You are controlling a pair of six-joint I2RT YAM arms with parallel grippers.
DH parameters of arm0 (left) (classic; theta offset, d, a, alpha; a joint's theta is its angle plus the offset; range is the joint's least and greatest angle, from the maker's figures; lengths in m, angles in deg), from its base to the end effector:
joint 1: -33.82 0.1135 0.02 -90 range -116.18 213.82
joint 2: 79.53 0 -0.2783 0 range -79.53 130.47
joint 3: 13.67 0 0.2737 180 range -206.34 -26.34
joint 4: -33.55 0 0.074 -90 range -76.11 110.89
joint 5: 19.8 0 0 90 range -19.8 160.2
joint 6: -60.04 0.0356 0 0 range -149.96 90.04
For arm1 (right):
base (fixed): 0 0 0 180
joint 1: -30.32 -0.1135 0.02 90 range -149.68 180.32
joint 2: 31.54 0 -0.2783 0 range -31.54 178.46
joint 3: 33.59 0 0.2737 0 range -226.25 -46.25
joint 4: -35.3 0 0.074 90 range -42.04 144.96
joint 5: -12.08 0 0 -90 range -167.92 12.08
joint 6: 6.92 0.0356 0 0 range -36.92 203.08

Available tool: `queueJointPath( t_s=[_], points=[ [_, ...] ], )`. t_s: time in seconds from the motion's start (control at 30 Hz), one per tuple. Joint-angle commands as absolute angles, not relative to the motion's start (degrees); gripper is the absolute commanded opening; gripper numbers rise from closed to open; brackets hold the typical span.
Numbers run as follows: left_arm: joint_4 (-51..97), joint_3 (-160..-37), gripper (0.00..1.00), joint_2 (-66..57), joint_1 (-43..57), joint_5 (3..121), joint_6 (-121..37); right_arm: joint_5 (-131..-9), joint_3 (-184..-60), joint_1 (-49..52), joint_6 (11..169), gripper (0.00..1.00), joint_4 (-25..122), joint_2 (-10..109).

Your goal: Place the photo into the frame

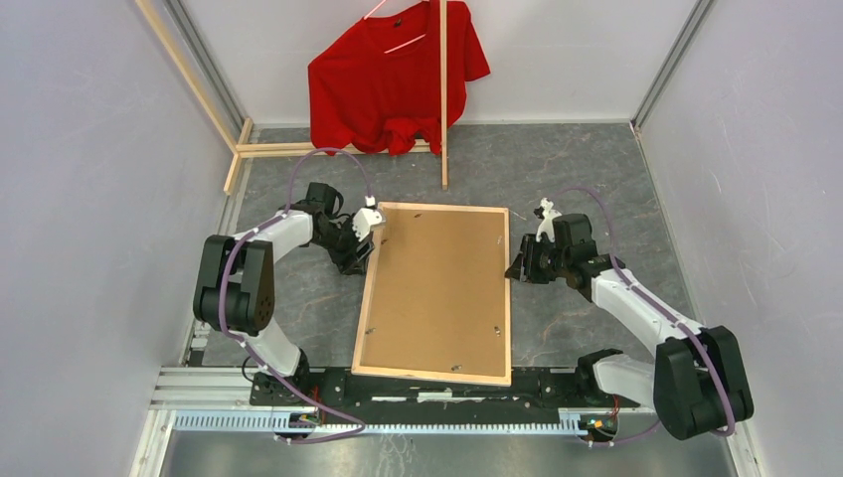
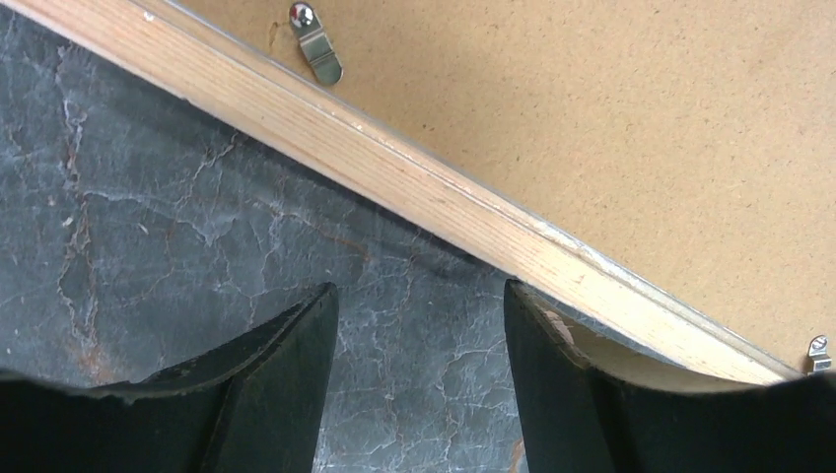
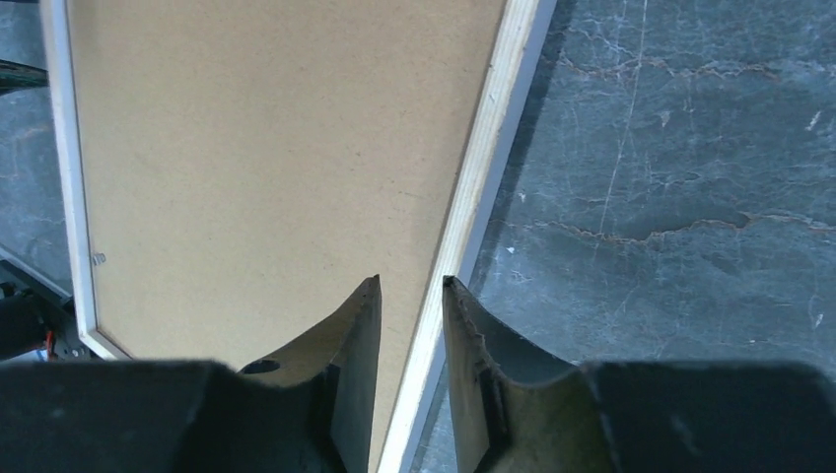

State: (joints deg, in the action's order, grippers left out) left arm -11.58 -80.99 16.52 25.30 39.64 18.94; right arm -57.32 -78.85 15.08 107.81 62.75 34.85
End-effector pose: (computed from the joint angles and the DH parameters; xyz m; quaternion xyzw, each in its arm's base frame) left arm 0.3122 -0.0651 0.1582 0.4913 0.8199 -0.1982 0.2172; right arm 0.2233 0.0738 0.1894 0.0131 0.9224 0.2761 0.2698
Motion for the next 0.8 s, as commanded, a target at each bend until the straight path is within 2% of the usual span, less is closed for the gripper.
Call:
queueJointPath(
  t_s=[0.0,0.77],
  points=[
    [-11.7,-79.8,0.69,18.7,24.3,38.1,17.1,-59.6,-79.7,15.5,108.4,0.32,61.7,36.4],
    [-10.8,-79.9,0.66,18.8,22.4,39.6,16.6,-57.2,-75.5,12.9,112.9,0.34,55.7,40.2]
  ],
)
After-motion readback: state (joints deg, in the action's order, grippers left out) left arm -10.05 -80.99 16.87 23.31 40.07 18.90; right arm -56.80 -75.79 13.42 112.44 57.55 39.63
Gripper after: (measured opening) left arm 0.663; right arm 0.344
